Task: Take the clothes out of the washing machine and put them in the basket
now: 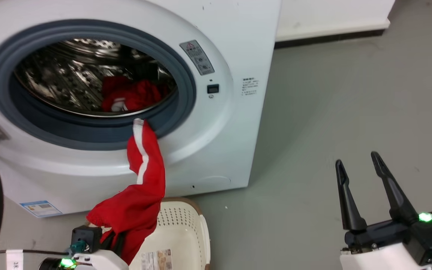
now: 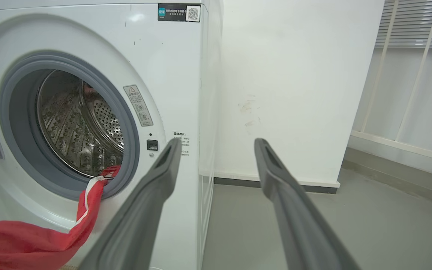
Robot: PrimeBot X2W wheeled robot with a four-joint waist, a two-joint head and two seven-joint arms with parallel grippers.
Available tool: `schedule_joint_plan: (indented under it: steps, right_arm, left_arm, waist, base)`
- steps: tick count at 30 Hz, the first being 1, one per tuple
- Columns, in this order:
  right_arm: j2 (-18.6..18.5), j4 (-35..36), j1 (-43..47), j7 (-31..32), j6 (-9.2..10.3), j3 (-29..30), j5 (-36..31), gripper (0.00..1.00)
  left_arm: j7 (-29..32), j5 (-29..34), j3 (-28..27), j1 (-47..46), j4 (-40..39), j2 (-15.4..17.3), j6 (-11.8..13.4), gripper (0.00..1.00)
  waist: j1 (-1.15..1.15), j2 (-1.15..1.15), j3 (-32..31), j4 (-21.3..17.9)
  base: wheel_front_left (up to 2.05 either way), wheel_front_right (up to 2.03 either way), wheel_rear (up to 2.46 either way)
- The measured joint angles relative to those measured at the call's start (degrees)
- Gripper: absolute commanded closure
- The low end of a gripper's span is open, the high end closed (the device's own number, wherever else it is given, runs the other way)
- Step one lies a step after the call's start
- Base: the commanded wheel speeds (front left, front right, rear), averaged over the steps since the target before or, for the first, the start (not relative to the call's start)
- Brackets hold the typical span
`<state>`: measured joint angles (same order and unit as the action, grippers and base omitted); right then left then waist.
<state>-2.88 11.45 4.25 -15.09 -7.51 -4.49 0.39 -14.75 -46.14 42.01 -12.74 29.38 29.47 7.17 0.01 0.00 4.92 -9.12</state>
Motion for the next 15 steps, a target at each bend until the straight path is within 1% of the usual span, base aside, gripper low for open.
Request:
schedule_joint_plan:
  steps: [5,15]
  right_arm:
    - [0.0,0.7,-3.1,0.0,0.00,-0.2,0.6,0.00]
    - [0.0,1.9,-8.9,0.0,0.00,-0.3,2.3,0.00]
  left_arm:
    - [-0.1,-0.6,-1.3,-3.5,7.7,-2.7,-2.7,1.00]
    - [-0.1,-1.1,-2.7,-11.3,24.4,-6.2,-7.2,1.00]
  waist:
    - [0.00,0.00,4.3,-1.7]
    - [0.01,0.00,14.4,-5.6]
  base:
    - [0.00,0.00,0.00]
    - [0.00,0.00,0.00]
